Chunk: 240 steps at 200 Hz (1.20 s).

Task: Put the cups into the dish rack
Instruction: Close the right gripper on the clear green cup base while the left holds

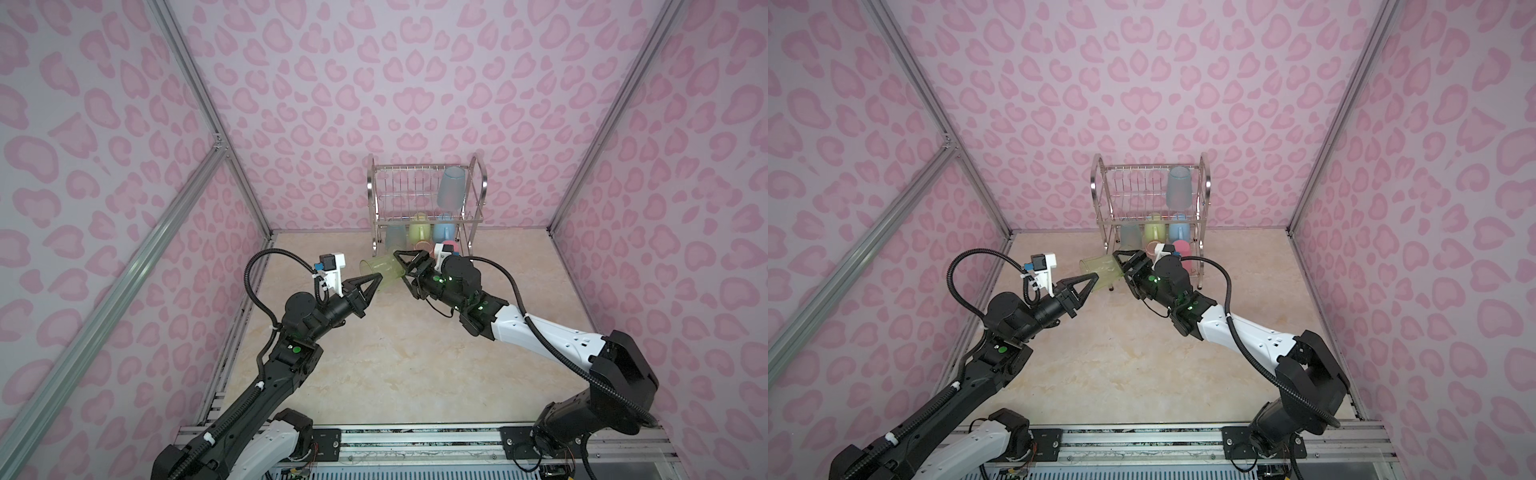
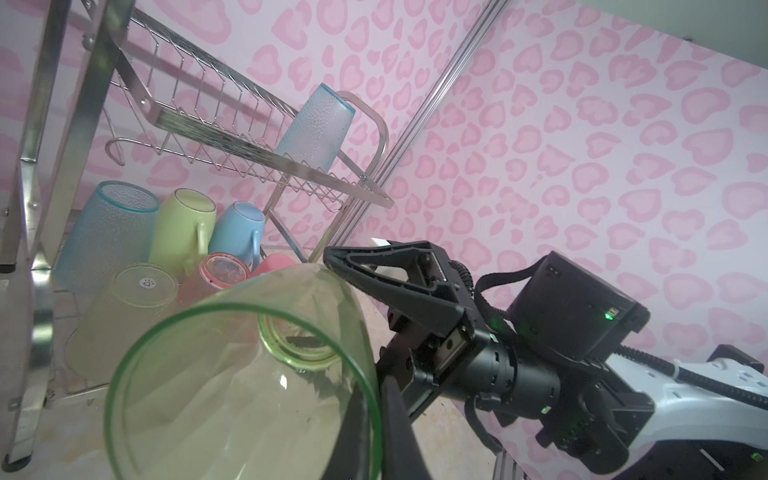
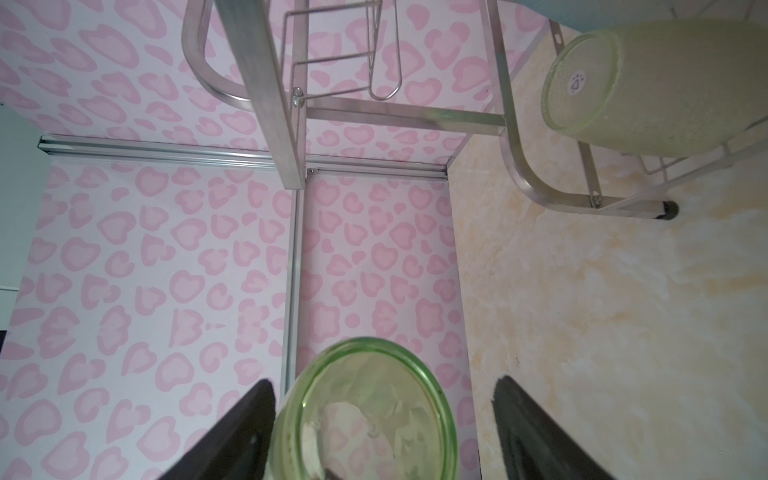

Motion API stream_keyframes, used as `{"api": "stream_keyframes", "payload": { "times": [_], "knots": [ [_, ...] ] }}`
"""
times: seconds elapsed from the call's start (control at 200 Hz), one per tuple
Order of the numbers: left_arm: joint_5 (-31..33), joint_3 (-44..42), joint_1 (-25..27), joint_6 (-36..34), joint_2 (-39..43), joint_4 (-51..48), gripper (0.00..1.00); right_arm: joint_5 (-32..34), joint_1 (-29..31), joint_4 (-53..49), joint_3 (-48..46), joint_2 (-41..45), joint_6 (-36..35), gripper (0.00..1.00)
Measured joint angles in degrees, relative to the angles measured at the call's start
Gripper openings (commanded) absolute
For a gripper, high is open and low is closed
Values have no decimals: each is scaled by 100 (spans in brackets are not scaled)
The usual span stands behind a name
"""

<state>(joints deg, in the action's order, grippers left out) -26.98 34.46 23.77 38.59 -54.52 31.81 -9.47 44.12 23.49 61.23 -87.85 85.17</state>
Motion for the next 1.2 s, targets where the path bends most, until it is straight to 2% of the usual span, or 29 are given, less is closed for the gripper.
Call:
{"api": "stream_keyframes", "payload": {
  "times": [0.505,0.735,0.96,1.05,1.065,1.12,1.2],
  "knots": [
    [-111,173,111,85,-654,767,3,-144,-7,96,229,-61,262,80],
    [-127,190,120,184,-726,852,4,-61,-31,201,229,-98,227,69],
    [-131,214,122,188,-752,863,31,33,-24,114,227,-50,13,65],
    [-105,219,122,188,-754,861,35,96,-24,61,195,2,-118,65],
    [-105,219,122,188,-754,859,40,114,-24,55,188,13,-144,65],
    [-63,219,122,184,-754,850,46,184,-24,31,175,44,-227,64],
    [15,219,127,186,-752,833,50,278,-20,24,131,92,-343,63]
  ]
}}
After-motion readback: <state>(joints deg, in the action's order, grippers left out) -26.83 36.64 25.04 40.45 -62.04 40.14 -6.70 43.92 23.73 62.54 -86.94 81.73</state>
